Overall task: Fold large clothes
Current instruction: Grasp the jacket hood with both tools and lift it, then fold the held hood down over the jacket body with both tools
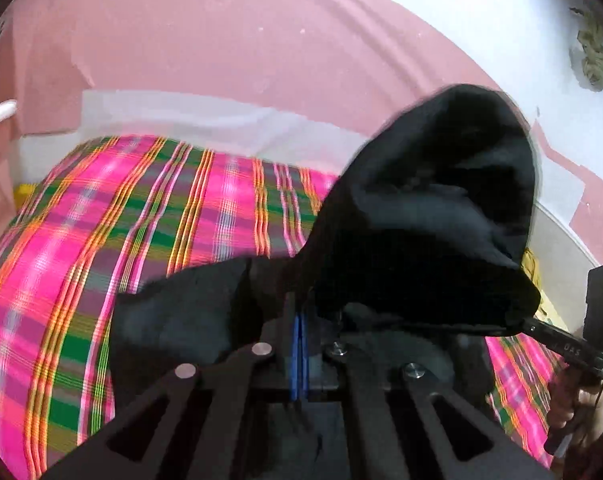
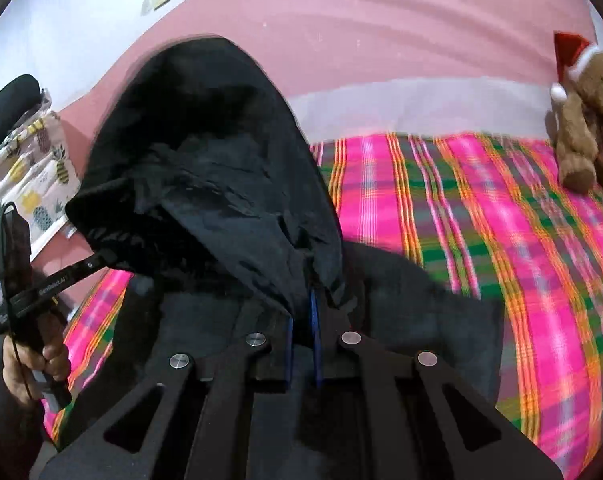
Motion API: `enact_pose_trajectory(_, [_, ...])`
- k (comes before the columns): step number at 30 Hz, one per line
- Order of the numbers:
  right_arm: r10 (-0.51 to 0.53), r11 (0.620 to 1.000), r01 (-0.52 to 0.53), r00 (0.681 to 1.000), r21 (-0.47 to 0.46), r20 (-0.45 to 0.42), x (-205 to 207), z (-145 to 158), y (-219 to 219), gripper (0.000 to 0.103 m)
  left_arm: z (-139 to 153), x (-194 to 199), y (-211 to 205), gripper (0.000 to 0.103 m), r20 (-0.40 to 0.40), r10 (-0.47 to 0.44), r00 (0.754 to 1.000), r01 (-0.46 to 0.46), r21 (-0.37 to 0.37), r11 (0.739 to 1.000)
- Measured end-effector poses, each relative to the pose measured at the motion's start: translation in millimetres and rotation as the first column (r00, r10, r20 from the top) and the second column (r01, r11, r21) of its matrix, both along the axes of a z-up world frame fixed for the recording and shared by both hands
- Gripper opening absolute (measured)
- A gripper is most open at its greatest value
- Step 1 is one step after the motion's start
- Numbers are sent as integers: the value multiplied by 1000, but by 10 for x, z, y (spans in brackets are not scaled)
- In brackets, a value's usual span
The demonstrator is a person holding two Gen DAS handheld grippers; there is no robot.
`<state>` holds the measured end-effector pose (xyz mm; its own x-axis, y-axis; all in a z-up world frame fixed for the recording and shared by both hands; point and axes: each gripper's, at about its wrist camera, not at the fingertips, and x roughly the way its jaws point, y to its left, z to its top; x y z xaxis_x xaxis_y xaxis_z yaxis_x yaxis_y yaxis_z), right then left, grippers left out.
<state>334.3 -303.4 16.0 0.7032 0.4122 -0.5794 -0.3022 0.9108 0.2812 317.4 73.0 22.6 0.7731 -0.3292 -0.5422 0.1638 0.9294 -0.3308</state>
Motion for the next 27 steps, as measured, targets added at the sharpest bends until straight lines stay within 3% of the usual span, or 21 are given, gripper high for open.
enact_pose_trajectory(7, [-4, 1000, 5, 991, 8, -133, -286, -518, -56, 8, -403, -314, 103, 1, -104, 45, 994, -44, 8, 999])
enact_pose_trajectory(14, [-8, 1000, 8, 980, 0, -198, -525, -755, -125, 16, -620, -664, 257, 1, -184, 88, 979, -80, 51, 995])
enact_pose_trajectory(17, [-17, 1000, 18, 978, 2, -206, -620, -763, -188, 20, -602, -832, 338, 1, -190, 102, 976, -92, 62, 994])
enact_pose_trajectory(21, [-21, 999, 26, 984, 25, -179, -676, -650, -188, 41, -435, -894, 325, 1, -154, 91, 984, -85, 48, 995])
enact_pose_trajectory(27, [67, 981, -20, 968, 193, -242, -425, -697, 112, 42, -332, -545, -63, 7, -134, -10, 991, 10, 1, 1000])
